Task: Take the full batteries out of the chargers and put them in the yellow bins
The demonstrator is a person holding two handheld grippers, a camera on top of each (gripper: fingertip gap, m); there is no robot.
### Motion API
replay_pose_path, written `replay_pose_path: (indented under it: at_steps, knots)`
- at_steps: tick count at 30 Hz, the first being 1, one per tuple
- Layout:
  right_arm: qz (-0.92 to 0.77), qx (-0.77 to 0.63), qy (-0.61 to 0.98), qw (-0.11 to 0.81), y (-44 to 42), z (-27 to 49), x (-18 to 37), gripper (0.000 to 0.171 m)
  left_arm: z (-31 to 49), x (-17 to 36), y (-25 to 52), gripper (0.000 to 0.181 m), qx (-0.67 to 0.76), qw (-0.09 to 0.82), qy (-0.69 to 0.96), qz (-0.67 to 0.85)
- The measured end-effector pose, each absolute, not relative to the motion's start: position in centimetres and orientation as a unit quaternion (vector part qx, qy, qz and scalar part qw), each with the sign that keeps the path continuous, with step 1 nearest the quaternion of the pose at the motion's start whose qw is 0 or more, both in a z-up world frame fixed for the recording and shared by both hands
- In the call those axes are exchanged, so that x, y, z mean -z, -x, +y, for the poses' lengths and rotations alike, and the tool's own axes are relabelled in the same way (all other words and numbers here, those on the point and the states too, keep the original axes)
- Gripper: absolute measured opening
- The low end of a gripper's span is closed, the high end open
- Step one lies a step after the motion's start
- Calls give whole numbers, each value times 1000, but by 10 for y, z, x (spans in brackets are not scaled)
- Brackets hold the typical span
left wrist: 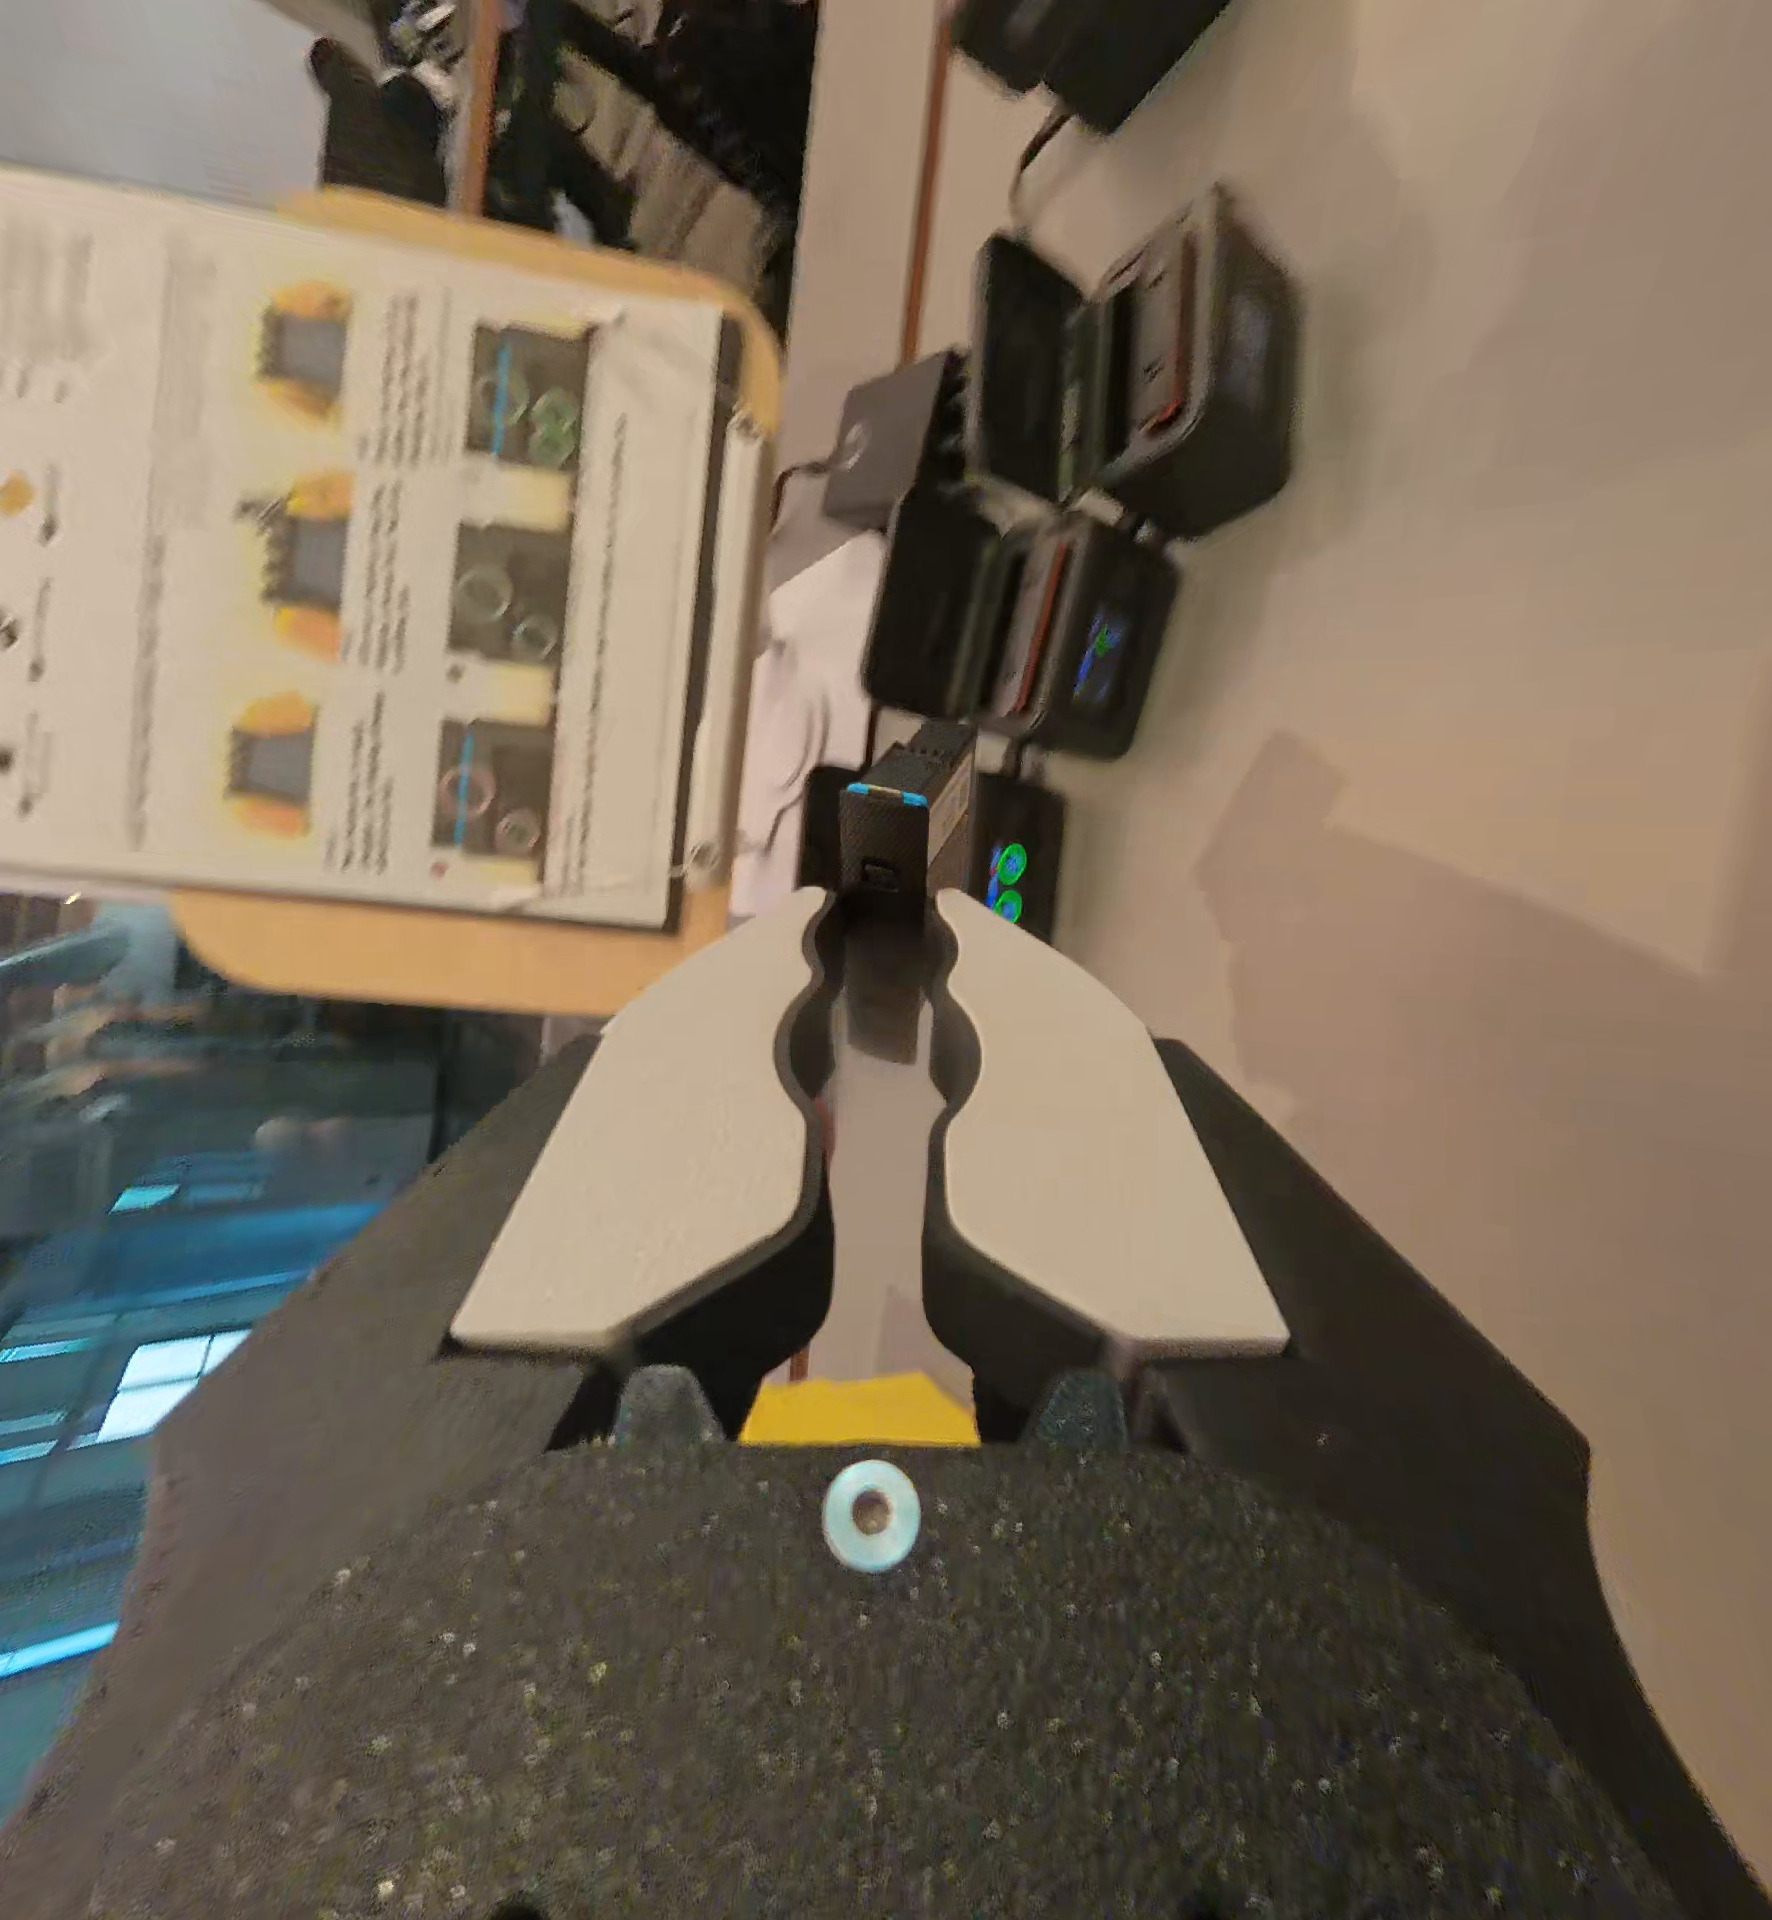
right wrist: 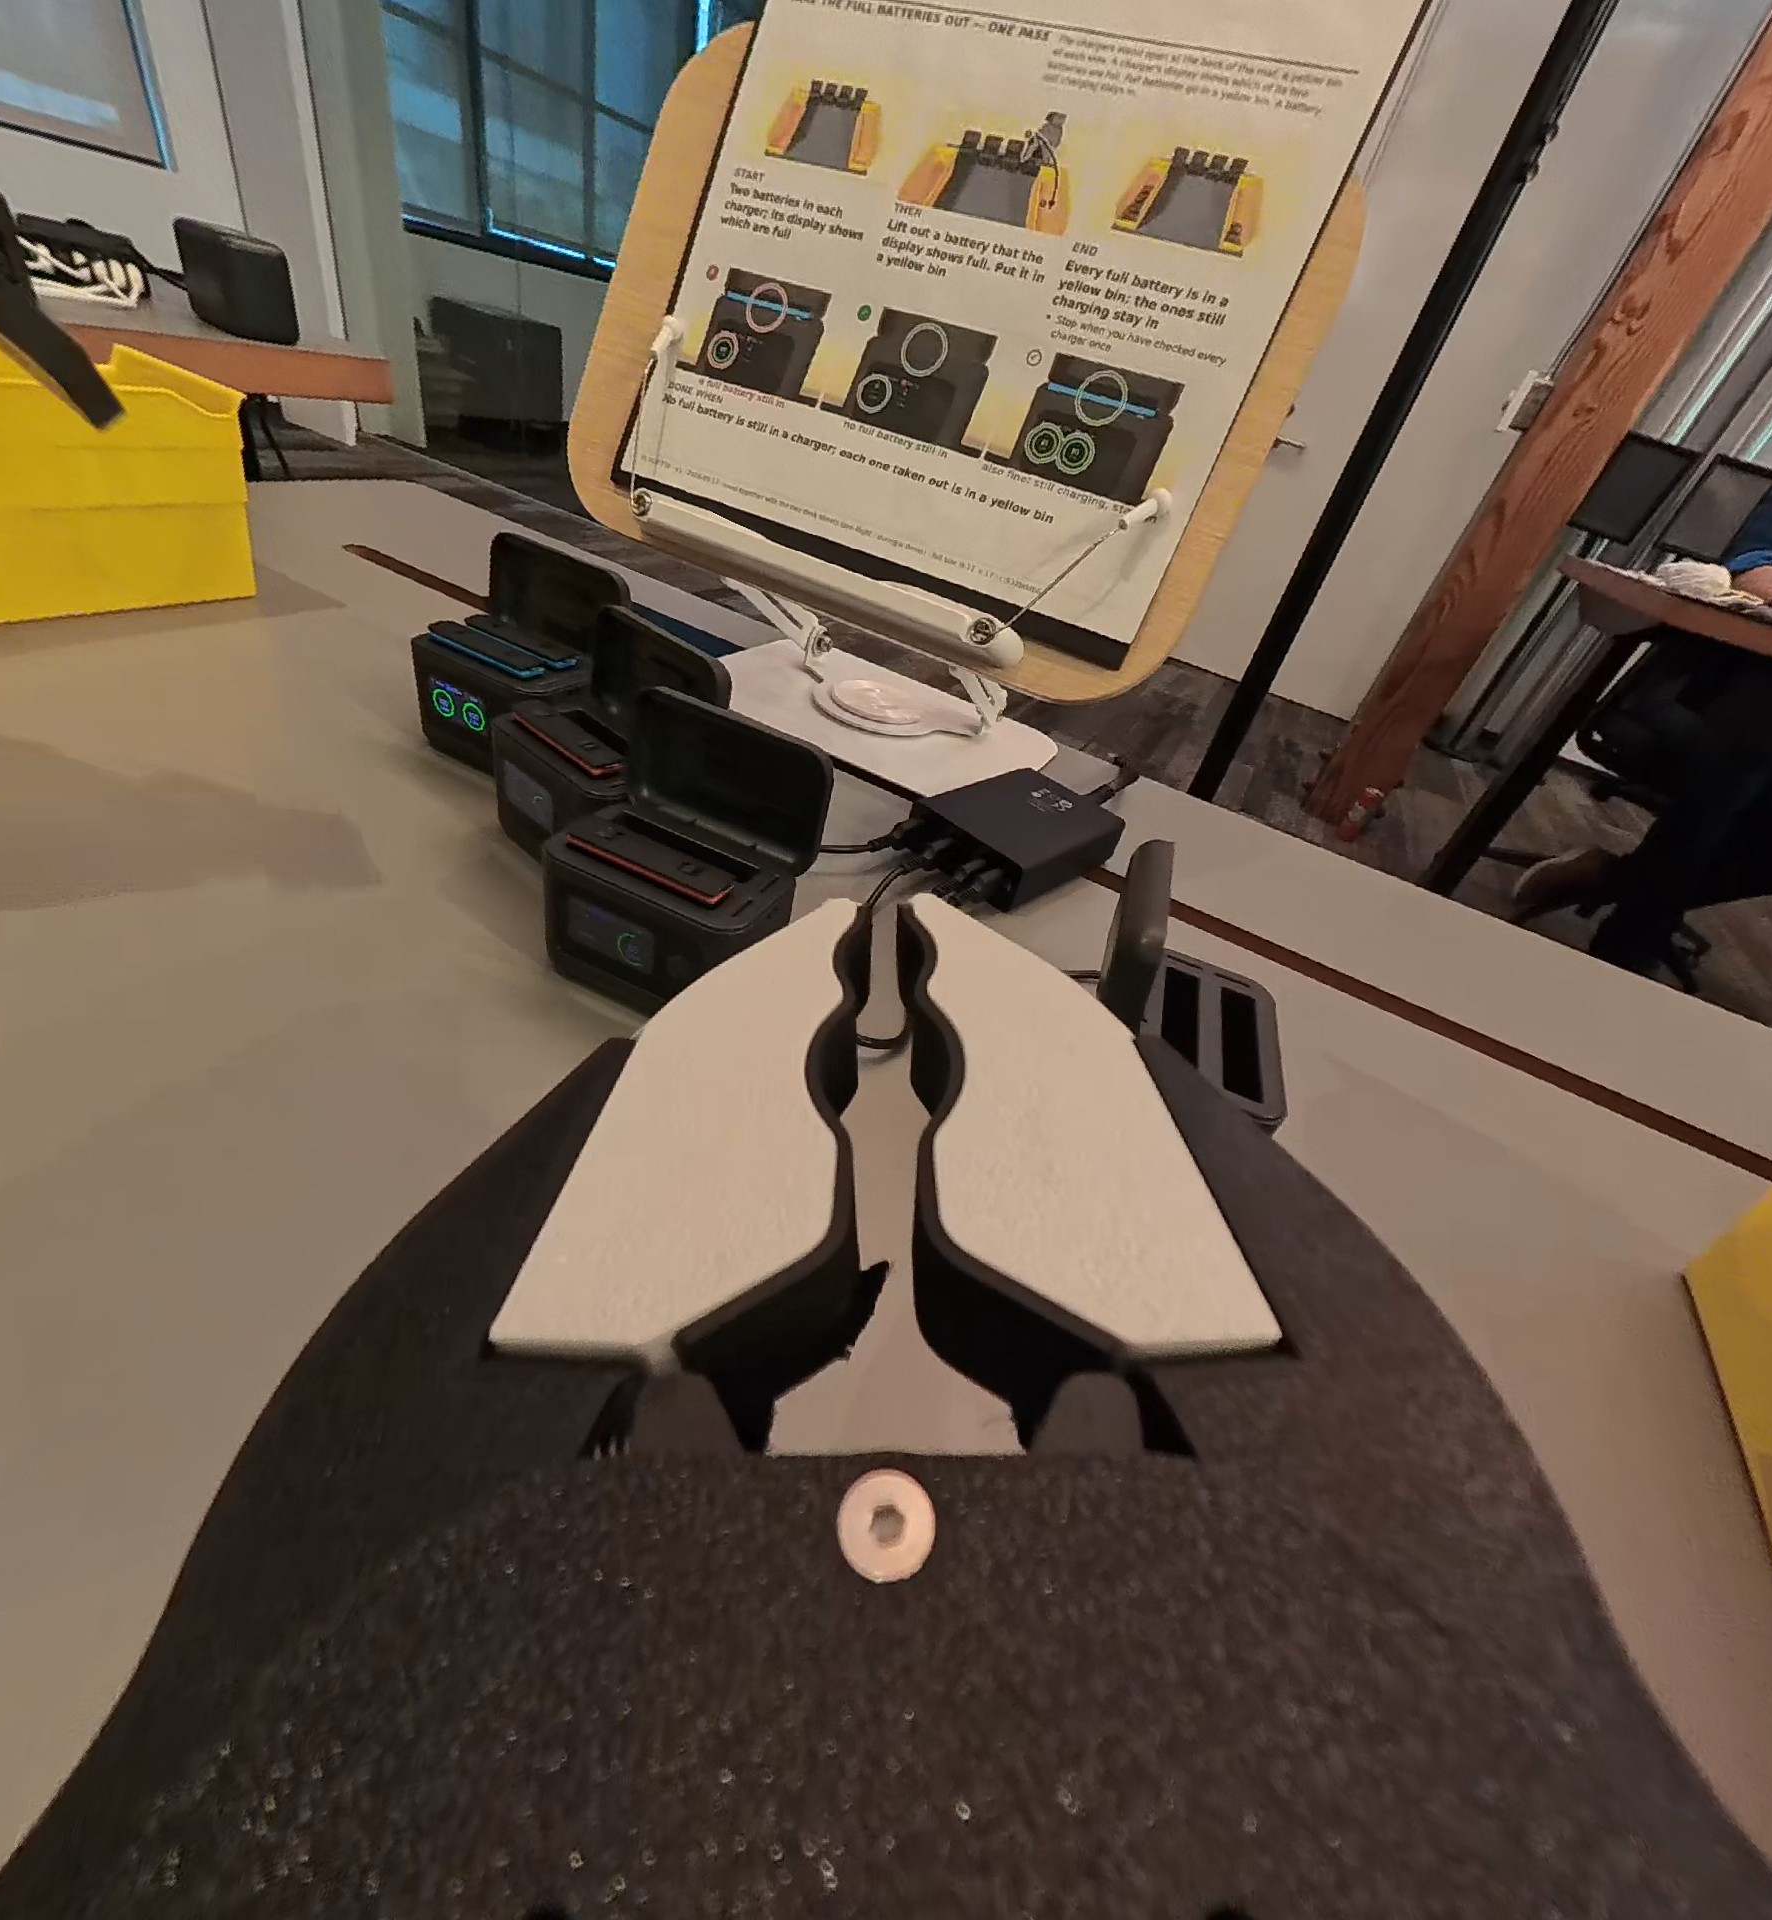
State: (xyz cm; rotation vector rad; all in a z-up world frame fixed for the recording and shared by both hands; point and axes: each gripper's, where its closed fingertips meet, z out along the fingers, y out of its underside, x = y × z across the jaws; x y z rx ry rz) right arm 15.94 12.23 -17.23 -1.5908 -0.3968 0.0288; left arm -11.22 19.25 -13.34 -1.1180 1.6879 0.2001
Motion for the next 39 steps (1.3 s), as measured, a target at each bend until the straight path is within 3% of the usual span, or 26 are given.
replay_pose_path:
  at_steps: [13, 22, 39]
  knots:
    - [-165, -13, 709, 686, -165, 122, 168, 4, 213, 175, -4, 15, -85, 409, 461, 783]
    - [-138, -6, 716, 684, -176, 124, 168, 2, 265, 196, -13, 15, -133, 320, 493, 798]
    - [-134, -15, 717, 684, -176, 124, 166, 1, 276, 217, -15, 15, -132, 206, 509, 825]
